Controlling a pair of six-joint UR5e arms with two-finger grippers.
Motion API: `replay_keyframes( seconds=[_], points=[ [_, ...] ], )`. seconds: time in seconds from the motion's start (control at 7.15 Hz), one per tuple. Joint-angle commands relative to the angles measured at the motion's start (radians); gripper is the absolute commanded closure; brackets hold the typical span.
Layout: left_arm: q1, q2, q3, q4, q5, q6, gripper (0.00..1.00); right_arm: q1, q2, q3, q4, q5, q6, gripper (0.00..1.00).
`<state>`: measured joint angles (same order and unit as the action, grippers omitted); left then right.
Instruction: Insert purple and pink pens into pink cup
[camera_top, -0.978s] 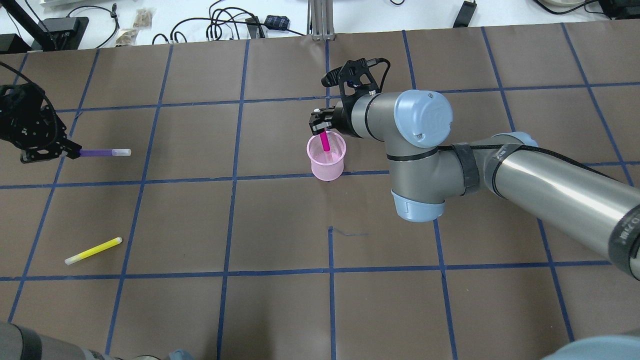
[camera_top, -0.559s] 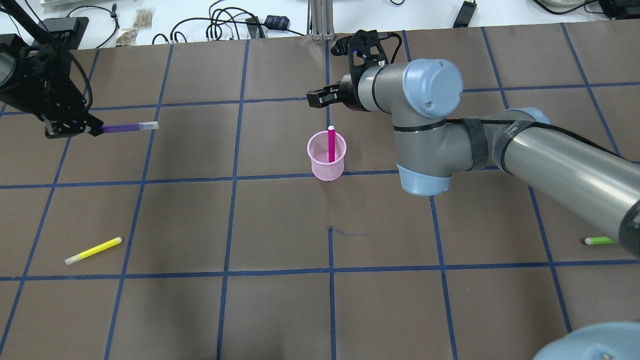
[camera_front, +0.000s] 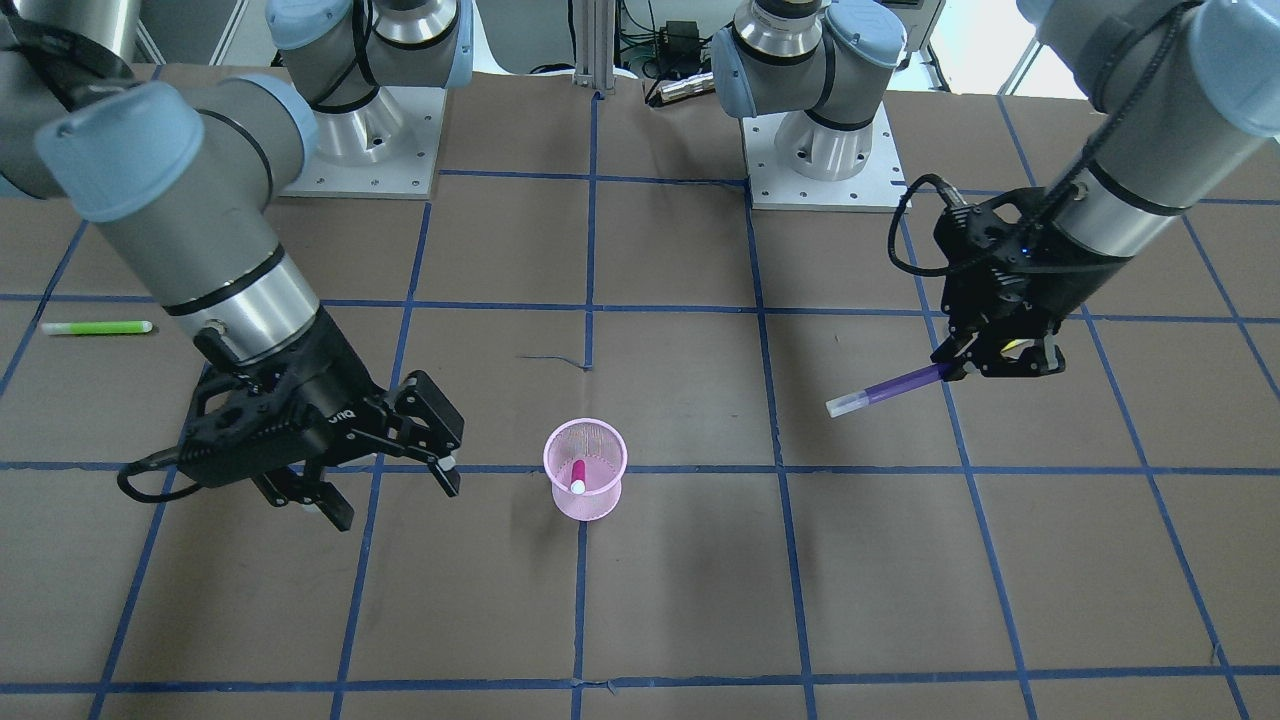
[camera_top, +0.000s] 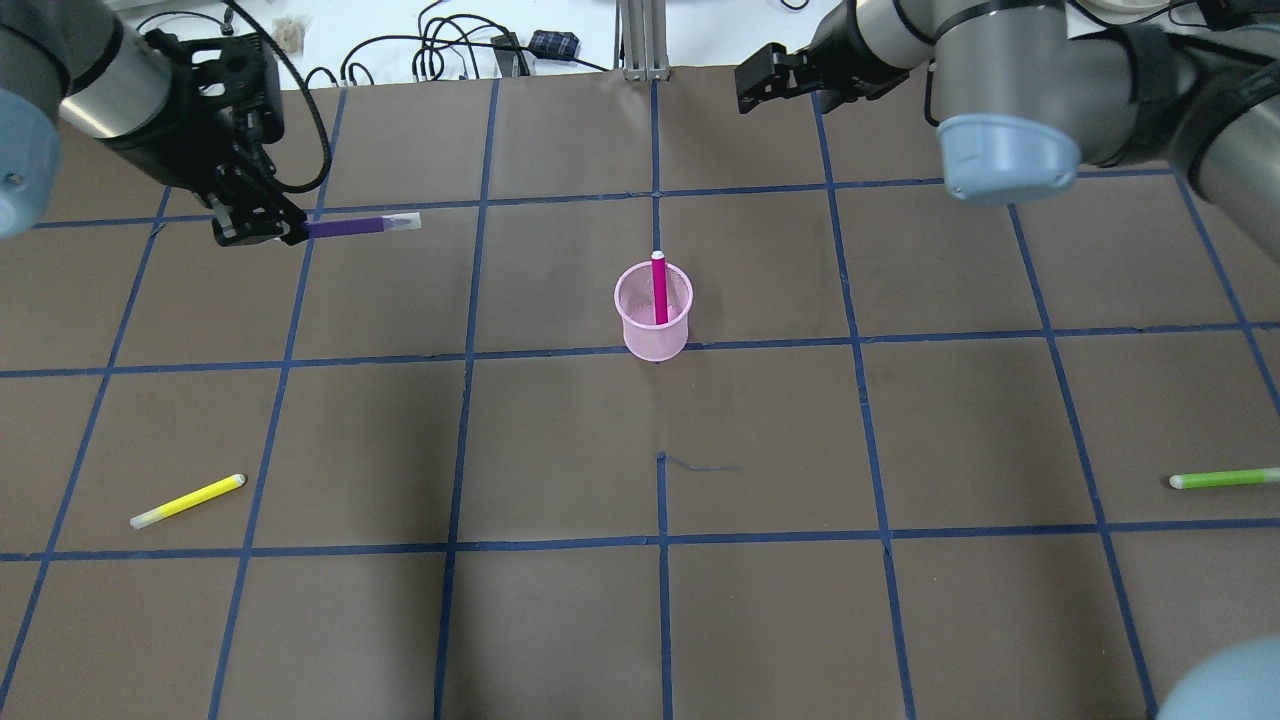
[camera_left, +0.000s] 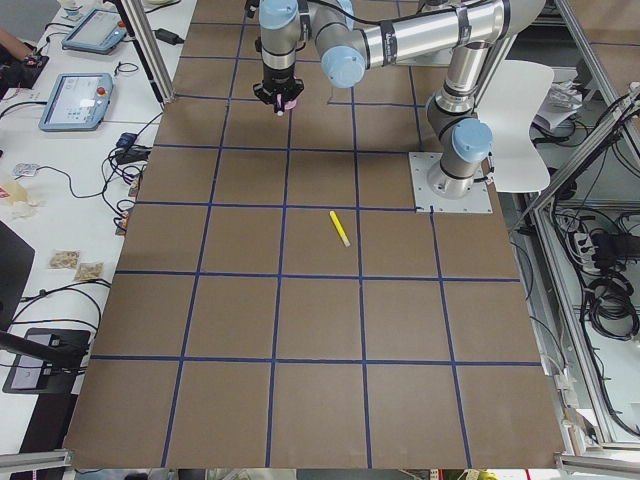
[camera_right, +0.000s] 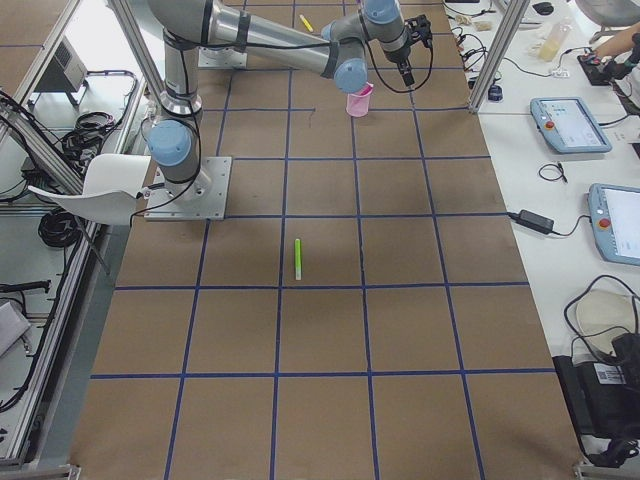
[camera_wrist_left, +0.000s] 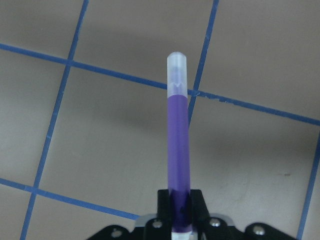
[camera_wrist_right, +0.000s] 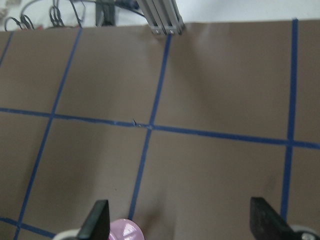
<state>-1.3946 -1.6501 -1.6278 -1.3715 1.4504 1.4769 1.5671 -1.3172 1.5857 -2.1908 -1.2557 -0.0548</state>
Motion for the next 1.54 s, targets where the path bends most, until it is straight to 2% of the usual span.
replay_keyframes(
  seconds=[0.0, 0.14, 0.42, 0.56, 0.7, 1.12, 1.4],
  points=[
    [-0.172, -0.020, 0.006, 0.084, 0.139, -0.178, 1.00, -0.025, -0.121, -0.018, 0.352, -0.178, -0.003, 0.00],
    [-0.266, -0.040, 0.005, 0.167, 0.233, -0.235, 1.00, -0.027, -0.167, -0.019, 0.452, -0.224, -0.005, 0.00],
    [-0.407, -0.094, 0.003, 0.221, 0.437, -0.265, 1.00, -0.024, -0.284, -0.009, 0.686, -0.296, -0.010, 0.00],
    [-0.462, -0.118, 0.002, 0.238, 0.505, -0.268, 1.00, -0.022, -0.299, -0.015, 0.728, -0.357, -0.011, 0.00],
    [-0.513, -0.147, -0.001, 0.259, 0.595, -0.265, 1.00, -0.021, -0.291, -0.024, 0.712, -0.399, -0.011, 0.00],
    [-0.673, -0.241, -0.007, 0.345, 0.756, -0.267, 1.00, -0.019, -0.209, -0.082, 0.607, -0.386, -0.011, 0.00],
    [-0.750, -0.302, -0.004, 0.356, 0.893, -0.253, 1.00, -0.021, -0.194, -0.105, 0.609, -0.375, -0.036, 0.00]
  ],
)
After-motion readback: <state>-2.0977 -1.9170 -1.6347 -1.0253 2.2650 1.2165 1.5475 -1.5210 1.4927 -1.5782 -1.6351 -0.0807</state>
